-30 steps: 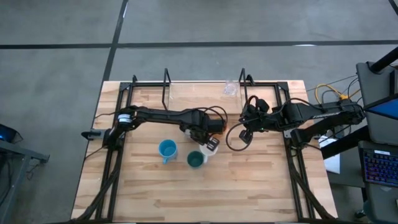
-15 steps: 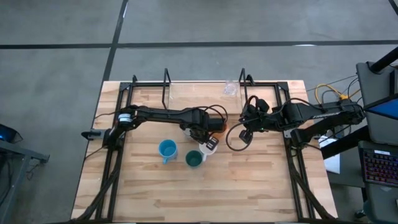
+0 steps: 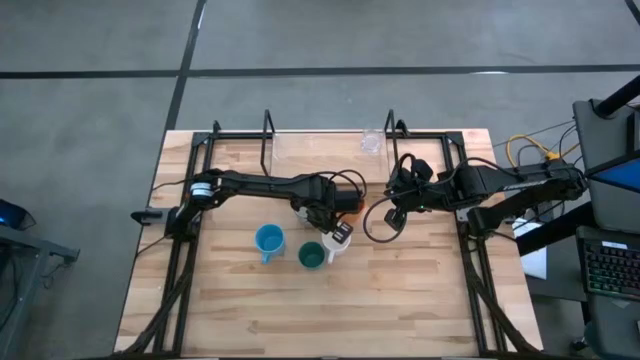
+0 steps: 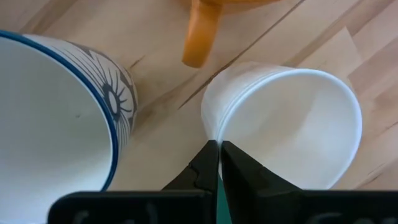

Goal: Stack small to large cups/mugs on shelf
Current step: Put the white mug on the shelf

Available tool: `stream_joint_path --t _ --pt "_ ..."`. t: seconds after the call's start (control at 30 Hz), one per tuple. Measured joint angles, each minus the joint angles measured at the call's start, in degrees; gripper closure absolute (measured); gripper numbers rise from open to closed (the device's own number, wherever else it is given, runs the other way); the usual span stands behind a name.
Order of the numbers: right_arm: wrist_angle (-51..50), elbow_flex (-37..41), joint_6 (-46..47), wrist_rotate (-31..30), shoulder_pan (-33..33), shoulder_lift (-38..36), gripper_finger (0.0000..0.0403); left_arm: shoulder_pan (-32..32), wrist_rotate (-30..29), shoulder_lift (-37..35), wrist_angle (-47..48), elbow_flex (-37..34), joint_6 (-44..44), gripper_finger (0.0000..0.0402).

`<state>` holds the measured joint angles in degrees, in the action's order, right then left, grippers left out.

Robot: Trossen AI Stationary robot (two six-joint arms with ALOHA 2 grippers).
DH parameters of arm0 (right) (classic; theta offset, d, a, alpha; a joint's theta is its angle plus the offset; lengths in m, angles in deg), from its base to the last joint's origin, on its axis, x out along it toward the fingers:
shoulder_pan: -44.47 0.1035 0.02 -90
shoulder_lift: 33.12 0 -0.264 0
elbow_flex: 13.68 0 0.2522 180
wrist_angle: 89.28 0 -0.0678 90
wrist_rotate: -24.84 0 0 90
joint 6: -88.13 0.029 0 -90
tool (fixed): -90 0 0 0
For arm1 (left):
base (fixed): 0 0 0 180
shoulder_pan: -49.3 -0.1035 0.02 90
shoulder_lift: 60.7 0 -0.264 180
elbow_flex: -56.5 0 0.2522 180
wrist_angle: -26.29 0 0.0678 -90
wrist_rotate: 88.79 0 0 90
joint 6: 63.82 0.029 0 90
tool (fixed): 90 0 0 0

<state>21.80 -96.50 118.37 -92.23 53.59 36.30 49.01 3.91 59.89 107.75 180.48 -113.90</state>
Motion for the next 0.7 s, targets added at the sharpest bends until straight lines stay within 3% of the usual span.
stream_joint_path --t 0.7 --pt "-0.03 0.04 -0.07 -0.01 0.00 -0.01 0.0394 0.13 -0.13 -0.31 3.85 3.57 1.81 0.0402"
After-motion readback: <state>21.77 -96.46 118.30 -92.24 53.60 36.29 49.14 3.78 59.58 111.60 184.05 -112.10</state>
